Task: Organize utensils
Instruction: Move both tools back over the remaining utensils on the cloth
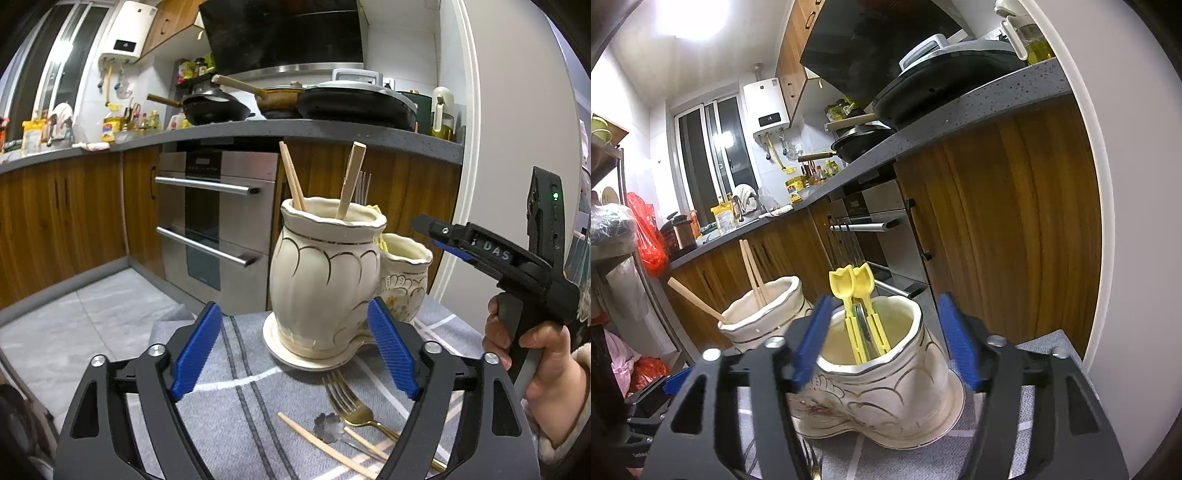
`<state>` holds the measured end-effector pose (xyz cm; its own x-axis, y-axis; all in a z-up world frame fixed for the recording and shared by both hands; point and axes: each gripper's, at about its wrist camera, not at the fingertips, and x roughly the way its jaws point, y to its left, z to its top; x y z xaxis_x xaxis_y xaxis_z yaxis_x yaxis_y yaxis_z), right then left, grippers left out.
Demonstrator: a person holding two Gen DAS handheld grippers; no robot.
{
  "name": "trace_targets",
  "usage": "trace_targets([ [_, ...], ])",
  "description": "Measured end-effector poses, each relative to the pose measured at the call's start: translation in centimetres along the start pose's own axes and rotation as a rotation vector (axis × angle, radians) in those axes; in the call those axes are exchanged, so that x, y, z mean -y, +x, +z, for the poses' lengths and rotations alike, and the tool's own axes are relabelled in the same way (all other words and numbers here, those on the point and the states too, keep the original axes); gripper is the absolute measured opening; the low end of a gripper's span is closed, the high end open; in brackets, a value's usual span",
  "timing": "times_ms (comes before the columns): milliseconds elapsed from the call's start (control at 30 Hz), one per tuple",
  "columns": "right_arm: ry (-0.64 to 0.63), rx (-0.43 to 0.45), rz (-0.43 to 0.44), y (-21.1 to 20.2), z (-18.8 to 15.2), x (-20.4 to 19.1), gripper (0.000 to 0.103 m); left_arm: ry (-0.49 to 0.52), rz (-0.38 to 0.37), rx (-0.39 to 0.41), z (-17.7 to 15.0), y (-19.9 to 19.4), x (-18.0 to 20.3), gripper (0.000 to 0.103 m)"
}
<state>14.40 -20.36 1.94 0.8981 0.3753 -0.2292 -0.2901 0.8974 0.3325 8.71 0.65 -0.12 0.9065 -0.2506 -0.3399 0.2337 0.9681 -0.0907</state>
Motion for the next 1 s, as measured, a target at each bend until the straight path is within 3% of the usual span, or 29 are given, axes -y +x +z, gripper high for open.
trace_targets([
  [33,0.006,-0.003,0.004,-0.1,0.1,0.0,0.074,0.004,0.012,0.003,0.0,-0.2,0.1,0.089],
  [100,0.024,-0.005,0.013,-0.5,0.2,0.1,0.092,0.013,0.030,0.011,0.1,-0.5,0.3,0.094],
  [167,0.037,0.006,0.030,-1.2,0.4,0.2,0.098,0.027,0.048,0.022,0.2,-1.1,0.7,0.096],
  [600,-0.016,0.024,0.015,-5.7,0.4,-0.8,0.098,0.050,0.103,0.004,0.3,-2.8,2.4,0.097],
  [1000,-0.103,-0.064,-0.012,-8.1,-1.9,-0.5,0.098,0.021,0.118,-0.048,-1.2,-4.1,2.4,0.098],
])
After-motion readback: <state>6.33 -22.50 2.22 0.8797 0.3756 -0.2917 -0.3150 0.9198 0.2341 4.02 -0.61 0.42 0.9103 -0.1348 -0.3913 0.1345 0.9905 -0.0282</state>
